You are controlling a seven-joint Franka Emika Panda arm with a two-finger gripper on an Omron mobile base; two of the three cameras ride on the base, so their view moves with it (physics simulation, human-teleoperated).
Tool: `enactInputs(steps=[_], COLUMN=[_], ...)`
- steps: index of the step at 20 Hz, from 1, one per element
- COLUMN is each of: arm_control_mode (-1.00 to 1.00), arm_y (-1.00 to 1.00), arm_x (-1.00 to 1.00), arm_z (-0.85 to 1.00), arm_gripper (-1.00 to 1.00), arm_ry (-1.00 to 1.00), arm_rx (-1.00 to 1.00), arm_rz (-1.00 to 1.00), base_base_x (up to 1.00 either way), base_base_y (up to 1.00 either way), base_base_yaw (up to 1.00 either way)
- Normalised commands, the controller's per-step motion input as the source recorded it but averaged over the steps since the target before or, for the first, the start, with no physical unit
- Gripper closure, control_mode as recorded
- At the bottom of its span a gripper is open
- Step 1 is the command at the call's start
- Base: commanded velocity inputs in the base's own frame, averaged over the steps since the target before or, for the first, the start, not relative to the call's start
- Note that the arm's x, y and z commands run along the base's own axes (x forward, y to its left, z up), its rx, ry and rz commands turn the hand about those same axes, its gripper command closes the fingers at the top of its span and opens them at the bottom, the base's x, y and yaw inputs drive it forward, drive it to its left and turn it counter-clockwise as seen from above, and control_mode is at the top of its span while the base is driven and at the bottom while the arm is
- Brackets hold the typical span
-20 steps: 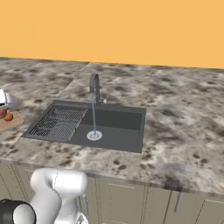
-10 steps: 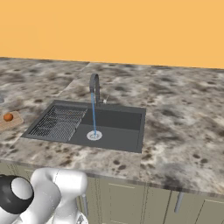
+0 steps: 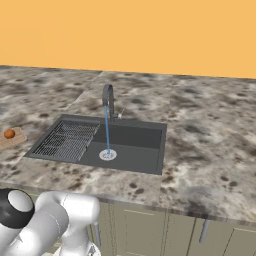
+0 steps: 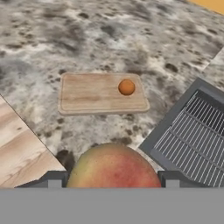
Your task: Pick the tangerine, peach from the sink and place them on the cutting board to airdry. Then turn off the sink faucet.
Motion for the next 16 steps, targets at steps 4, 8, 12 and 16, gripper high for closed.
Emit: enactInputs(steps=[4, 8, 12, 16], arm_control_mode=[-1.0, -1.0, -1.0, -1.0], arm_y=[0.27, 0.3, 0.25, 0.26], arm_x=[0.0, 0.0, 0.0, 0.0], arm_z=[-0.08, -0.03, -0.2, -0.18], arm_gripper=[1.0, 1.0, 1.0, 1.0], arm_ry=[-0.07, -0.05, -0.01, -0.01], arm_rx=[0.12, 0.2, 0.1, 0.0], arm_rz=[0.0, 0.0, 0.0, 0.0], base_base_x=[0.0, 0.0, 0.0, 0.0], base_base_y=[0.0, 0.0, 0.0, 0.0], base_base_yaw=[0.0, 0.0, 0.0, 0.0])
